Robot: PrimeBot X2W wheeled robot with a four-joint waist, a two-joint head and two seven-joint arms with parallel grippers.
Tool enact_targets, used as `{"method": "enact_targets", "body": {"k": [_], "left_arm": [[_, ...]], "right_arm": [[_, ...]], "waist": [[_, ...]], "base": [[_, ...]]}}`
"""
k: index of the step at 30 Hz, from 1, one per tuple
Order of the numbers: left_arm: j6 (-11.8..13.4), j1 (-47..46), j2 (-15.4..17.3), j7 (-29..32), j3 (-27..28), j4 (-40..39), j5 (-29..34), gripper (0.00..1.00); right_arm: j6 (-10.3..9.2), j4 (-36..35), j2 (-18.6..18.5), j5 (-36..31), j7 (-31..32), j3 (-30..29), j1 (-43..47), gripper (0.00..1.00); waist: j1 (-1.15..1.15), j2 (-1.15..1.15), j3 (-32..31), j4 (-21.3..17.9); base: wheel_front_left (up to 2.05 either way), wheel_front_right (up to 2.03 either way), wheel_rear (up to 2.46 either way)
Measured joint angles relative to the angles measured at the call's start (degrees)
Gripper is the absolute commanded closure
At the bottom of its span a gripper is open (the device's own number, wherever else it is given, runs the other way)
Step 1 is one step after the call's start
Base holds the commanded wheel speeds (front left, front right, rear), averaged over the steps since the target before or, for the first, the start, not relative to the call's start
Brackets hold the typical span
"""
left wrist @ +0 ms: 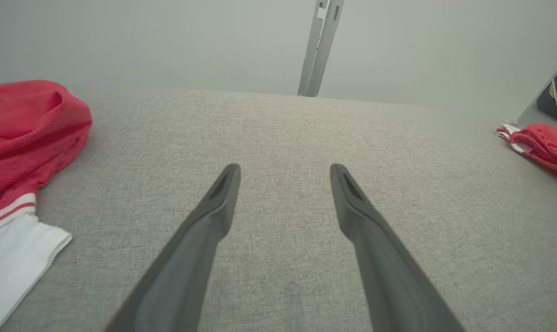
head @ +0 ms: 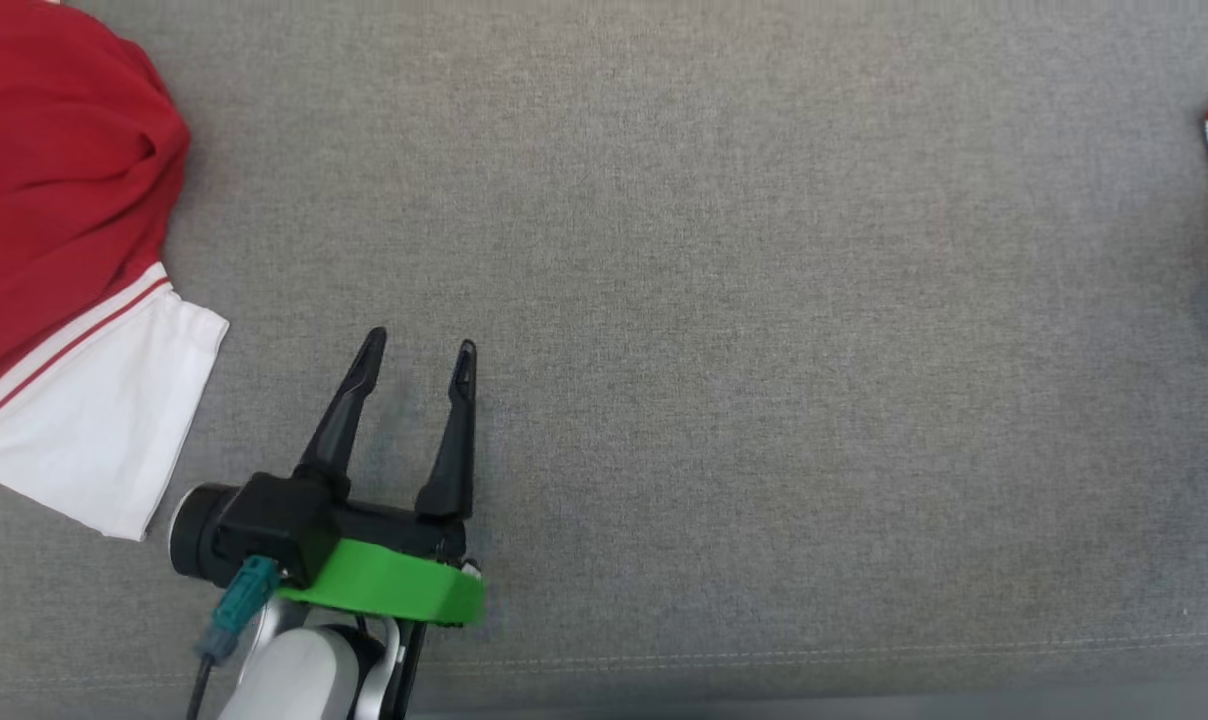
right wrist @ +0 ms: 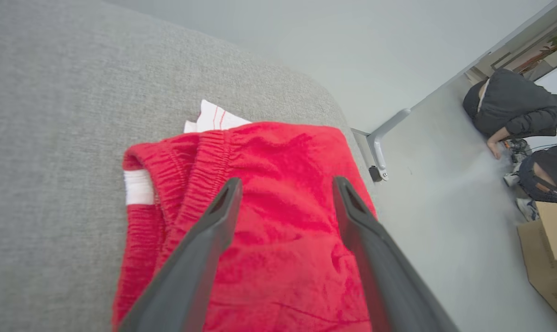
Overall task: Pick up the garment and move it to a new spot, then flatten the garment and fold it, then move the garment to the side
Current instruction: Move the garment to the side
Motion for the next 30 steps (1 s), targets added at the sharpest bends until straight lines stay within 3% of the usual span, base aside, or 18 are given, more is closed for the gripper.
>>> {"method": "enact_targets", "body": {"k": [7,13,18,22,30], "left_arm": [[2.68,1.69,-1.15,-0.41,5.65,5.82,-5.57,0.00],[5.39,2.72,-2.22,1.04,9.90,10.95,-9.72,0.00],[6.37,3.61,-1.87,1.87,10.33,14.29,-10.40,0.00],[5.47,3.61,-0.78,0.98,8.61,17.66,-8.49,0.00],[4.85,3.63,-1.03,-2.01,9.14,21.90,-7.90,0.00]], "right_arm": [[0.00,5.11,5.17,7.68,-7.71,1.99,2.81,0.00],[0.00,5.05,10.43,12.38,-9.09,9.45,6.73,0.00],[-0.01,-1.62,14.45,18.91,-9.28,15.19,12.20,0.00],[-0.01,-9.48,16.63,27.11,-9.28,19.40,19.95,0.00],[-0.01,-25.52,18.91,36.04,-9.33,22.63,32.09,0.00]], "waist": [[0.00,0.00,-6.69,0.27],[0.00,0.00,-12.86,0.72],[0.00,0.00,-17.89,1.21],[0.00,0.00,-22.54,1.91],[-0.01,0.00,-27.68,3.03]], "base": [[0.00,0.00,0.00],[0.00,0.00,0.00],[0.00,0.00,0.00],[0.00,0.00,0.00],[0.00,0.00,0.00]]}}
